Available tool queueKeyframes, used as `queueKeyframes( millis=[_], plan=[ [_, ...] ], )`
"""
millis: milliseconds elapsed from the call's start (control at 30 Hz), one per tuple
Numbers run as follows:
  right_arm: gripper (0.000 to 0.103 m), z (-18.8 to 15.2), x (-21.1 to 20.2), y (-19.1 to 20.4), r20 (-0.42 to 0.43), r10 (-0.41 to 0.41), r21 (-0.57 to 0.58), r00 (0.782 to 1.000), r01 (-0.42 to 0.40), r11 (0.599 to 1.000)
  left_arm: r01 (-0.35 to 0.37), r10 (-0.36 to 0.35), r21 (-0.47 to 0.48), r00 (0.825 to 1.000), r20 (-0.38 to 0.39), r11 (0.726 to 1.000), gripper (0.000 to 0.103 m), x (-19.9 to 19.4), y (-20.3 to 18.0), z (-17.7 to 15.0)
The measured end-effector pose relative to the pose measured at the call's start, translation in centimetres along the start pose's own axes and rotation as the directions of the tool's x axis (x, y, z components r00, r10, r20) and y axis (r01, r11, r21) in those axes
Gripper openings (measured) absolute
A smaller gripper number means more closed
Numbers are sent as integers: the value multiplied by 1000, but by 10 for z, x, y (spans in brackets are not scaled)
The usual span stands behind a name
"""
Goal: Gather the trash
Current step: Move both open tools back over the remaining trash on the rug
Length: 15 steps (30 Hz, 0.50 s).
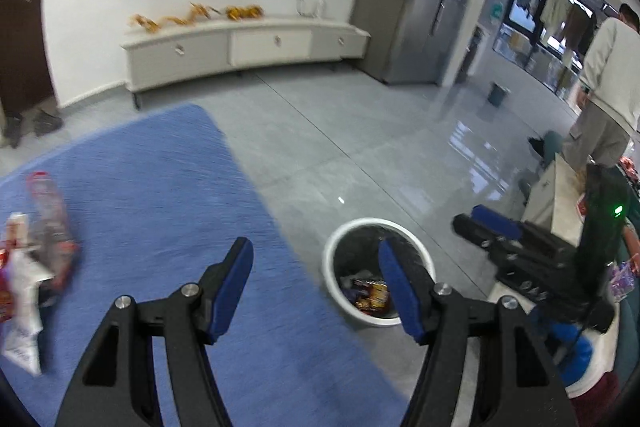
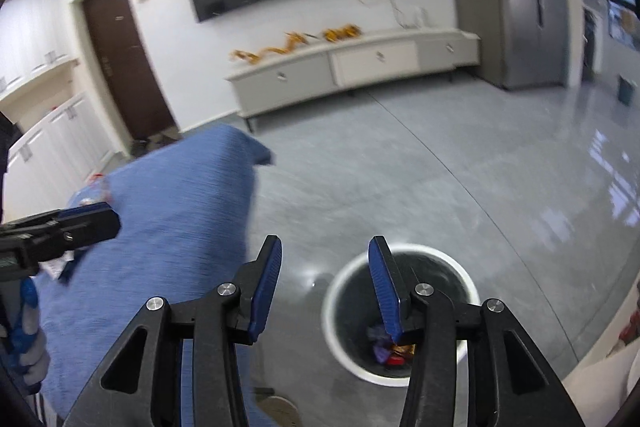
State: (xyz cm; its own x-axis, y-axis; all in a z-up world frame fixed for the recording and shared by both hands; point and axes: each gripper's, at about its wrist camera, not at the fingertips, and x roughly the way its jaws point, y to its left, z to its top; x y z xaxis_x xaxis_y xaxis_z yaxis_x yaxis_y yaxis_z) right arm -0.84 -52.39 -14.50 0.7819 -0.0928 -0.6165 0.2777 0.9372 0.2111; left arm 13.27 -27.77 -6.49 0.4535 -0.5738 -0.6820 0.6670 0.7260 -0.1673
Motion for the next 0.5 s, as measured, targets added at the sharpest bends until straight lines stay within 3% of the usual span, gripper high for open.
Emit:
queueKeyframes(
  millis=[200, 500],
  plan=[
    [50, 10, -34, 67, 51, 101, -102, 994, -96, 990, -121, 125, -38, 986, 114, 992, 71, -69, 52, -22],
    [56, 11, -65, 134, 73, 204, -194, 976, -187, 963, -232, 259, -159, 948, 186, 960, 72, -148, 122, -55]
  ],
)
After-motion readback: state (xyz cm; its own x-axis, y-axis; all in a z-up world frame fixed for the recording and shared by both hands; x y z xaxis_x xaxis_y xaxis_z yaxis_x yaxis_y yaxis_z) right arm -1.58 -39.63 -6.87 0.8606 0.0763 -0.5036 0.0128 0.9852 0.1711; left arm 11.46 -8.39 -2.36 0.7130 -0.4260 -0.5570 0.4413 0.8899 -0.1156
